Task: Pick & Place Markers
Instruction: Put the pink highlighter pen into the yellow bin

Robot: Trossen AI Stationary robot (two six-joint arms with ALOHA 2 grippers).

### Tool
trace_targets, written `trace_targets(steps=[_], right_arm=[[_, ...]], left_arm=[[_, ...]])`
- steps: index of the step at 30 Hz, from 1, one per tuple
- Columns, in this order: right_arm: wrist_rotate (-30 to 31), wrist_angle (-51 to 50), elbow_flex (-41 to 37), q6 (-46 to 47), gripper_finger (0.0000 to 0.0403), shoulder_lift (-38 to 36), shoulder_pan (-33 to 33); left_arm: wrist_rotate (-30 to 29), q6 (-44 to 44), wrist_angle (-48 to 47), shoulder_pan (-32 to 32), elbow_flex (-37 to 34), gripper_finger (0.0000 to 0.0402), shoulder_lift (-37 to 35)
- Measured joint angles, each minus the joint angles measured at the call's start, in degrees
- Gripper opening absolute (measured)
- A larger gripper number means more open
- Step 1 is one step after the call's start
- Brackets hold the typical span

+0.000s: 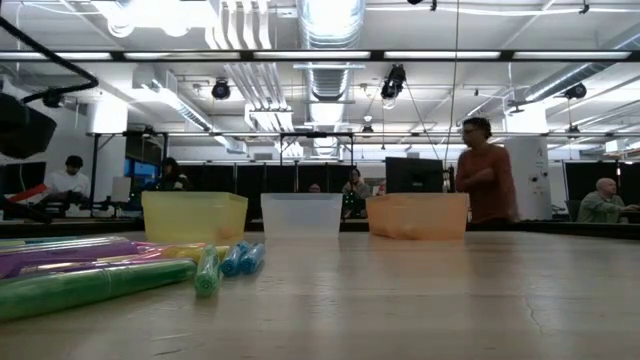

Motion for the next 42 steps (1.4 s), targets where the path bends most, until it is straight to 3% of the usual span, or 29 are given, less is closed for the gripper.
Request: trace_targets(steps=[9, 16, 24, 35, 42], right_arm=[[-0.05, 2.87, 0.0, 0.0, 0.0121, 0.02, 0.02], [-0.04, 6.74, 0.0, 0.0, 0.0121, 0.02, 0.04], [2.83, 10.59, 0.0, -0.18, 0.0121, 0.02, -0.11], [2.97, 10.31, 0.0, -5.78, 0.0121, 0.02, -0.07], [3.02, 10.24, 0.0, -10.2, 0.0121, 0.02, -0.28]], left_arm=[[-6.81, 0.97, -7.83, 2.01, 6.36, 0.0053, -6.34], [-12.68, 11.5, -16.55, 9.84, 12.43, 0.0054, -13.46], [-12.85, 31.94, -21.55, 30.41, 17.68, 0.0054, -17.55], [-1.72, 56.85, -15.24, 66.59, 20.83, 0.0054, -14.04], [1.88, 62.92, -8.7, 78.84, 20.83, 0.0054, -6.69]])
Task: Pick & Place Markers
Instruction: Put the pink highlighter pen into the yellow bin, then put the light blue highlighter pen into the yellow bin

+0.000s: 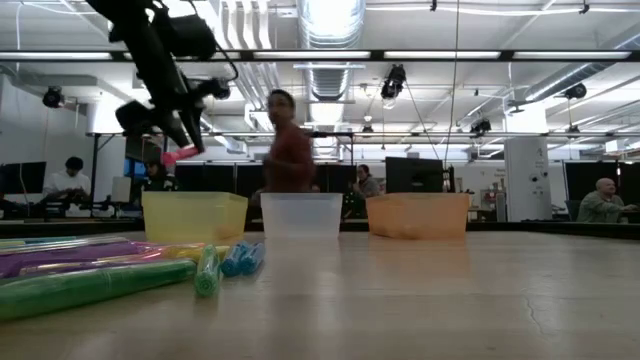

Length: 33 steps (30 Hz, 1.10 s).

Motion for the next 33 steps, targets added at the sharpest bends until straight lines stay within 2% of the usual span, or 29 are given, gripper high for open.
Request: trace_targets(steps=[4, 15, 25, 33], right_arm=[[-0.02, -0.09, 0.0, -1.93, 0.0121, 0.0, 0.0], [-0.02, -0.22, 0.0, -3.02, 0.0121, 0.0, -0.04], [-0.07, -0.11, 0.0, -2.56, 0.0121, 0.0, 0.0], [-0.07, 0.04, 0.0, -2.41, 0.0121, 0.0, 0.0]], left_arm=[[1.27, 1.9, 5.13, 3.35, 0.73, 0.0055, 5.17], [1.86, 4.56, 5.38, 4.04, 3.28, 0.0067, 17.41], [2.9, 5.34, 4.54, 4.04, 3.69, 0.0115, 21.37], [3.53, 5.59, 3.47, 4.04, 4.83, 0.0135, 19.81]])
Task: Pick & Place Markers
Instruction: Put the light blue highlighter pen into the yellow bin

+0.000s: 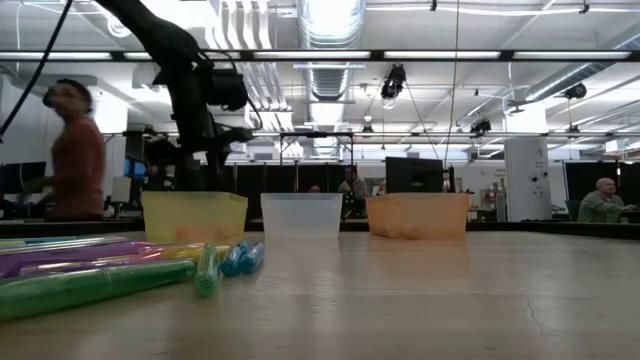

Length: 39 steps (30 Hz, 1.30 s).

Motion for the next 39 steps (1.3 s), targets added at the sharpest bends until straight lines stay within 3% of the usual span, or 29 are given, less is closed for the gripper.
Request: trace_targets(steps=[7, 17, 26, 39], right_arm=[[0.0, 0.03, 0.0, -0.31, 0.0121, 0.0, -0.1], [0.0, 0.0, 0.0, -0.42, 0.0121, 0.0, -0.39], [0.0, -0.02, 0.0, 1.87, 0.0121, 0.0, -0.39], [-0.09, 0.15, 0.0, 10.8, 0.0121, 0.02, -0.52]], left_arm=[[0.17, -0.8, -2.38, -3.7, 0.27, 0.0135, -7.47], [-1.48, -9.89, -6.47, -15.97, -0.14, 0.0135, -18.72], [-6.31, -19.82, -7.69, -32.56, -0.18, 0.0135, -24.96], [-14.52, -35.91, -10.85, -59.25, -0.2, 0.0135, -25.85]])
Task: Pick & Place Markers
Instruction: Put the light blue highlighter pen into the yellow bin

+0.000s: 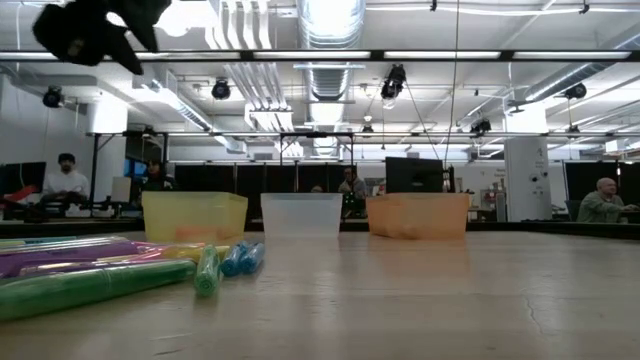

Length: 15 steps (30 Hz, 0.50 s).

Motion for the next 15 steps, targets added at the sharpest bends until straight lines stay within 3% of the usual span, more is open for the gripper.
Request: trace_targets(steps=[8, 15], right_arm=[[0.02, 0.11, 0.0, 2.08, 0.0121, 0.03, 0.02], [-0.24, 0.51, 0.0, 2.99, 0.0121, 0.07, 0.4]], left_arm=[[-5.83, -13.21, -0.56, -14.04, -0.88, 0.0135, 1.32], [-5.64, -20.02, -0.33, -23.72, -1.07, 0.0135, 7.7]])
